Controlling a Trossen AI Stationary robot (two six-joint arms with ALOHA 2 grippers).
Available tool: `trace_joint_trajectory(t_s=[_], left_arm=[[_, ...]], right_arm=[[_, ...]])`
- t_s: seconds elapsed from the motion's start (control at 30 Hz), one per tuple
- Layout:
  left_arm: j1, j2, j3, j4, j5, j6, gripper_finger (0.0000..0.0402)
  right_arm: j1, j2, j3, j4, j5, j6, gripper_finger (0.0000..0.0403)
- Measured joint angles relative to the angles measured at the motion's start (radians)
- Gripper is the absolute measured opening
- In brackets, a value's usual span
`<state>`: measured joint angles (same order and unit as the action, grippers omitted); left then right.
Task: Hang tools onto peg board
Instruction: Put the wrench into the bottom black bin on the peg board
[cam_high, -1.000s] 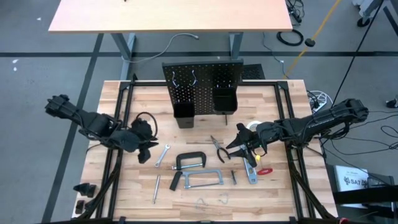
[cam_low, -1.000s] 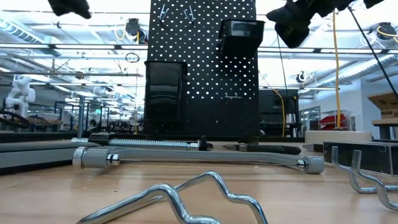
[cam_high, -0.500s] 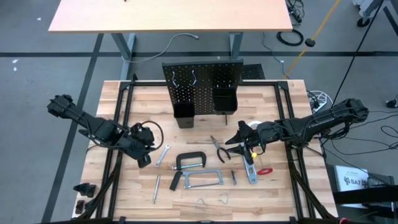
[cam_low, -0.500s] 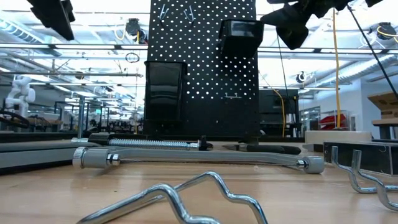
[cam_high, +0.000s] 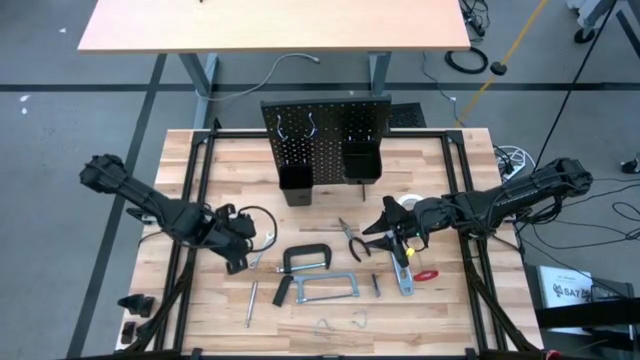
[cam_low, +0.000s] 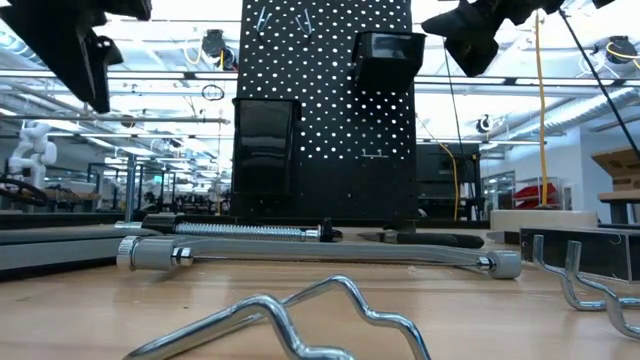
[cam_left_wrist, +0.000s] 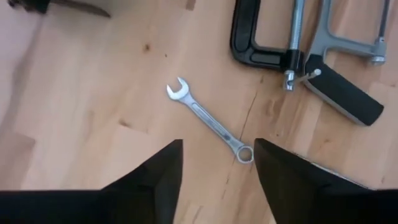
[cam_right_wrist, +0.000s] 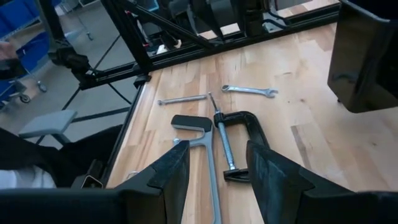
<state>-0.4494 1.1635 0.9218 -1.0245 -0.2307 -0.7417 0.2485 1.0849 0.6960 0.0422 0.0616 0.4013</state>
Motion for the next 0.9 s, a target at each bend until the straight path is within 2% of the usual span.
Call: trace_joint_trajectory(t_s=[0.23,0.43,0.6,0.8,0.9], left_arm=[[0.035,0.065,0.000,0.021,0.004,-0.191,0.0226],[0.040,0.092,0.000,0.018,-0.014,-0.273,0.0226],[0.042,0.115,-0.004,0.026,-0.010,-0.300,0.0226],[0.042,0.143,-0.115,0.222,0.038,-0.268,0.0226],[0.042,0.143,-0.158,0.257,0.033,-0.277,0.0226]], right_arm=[[0.002,0.000,0.000,0.022,0.000,0.025,0.0153],[0.003,0.000,0.000,0.022,0.000,0.033,0.0153],[0.003,0.000,0.000,0.021,0.000,-0.004,0.0153],[0.000,0.000,0.000,0.021,0.000,-0.090,0.0153],[-0.001,0.000,0.000,0.021,0.000,-0.119,0.0153]])
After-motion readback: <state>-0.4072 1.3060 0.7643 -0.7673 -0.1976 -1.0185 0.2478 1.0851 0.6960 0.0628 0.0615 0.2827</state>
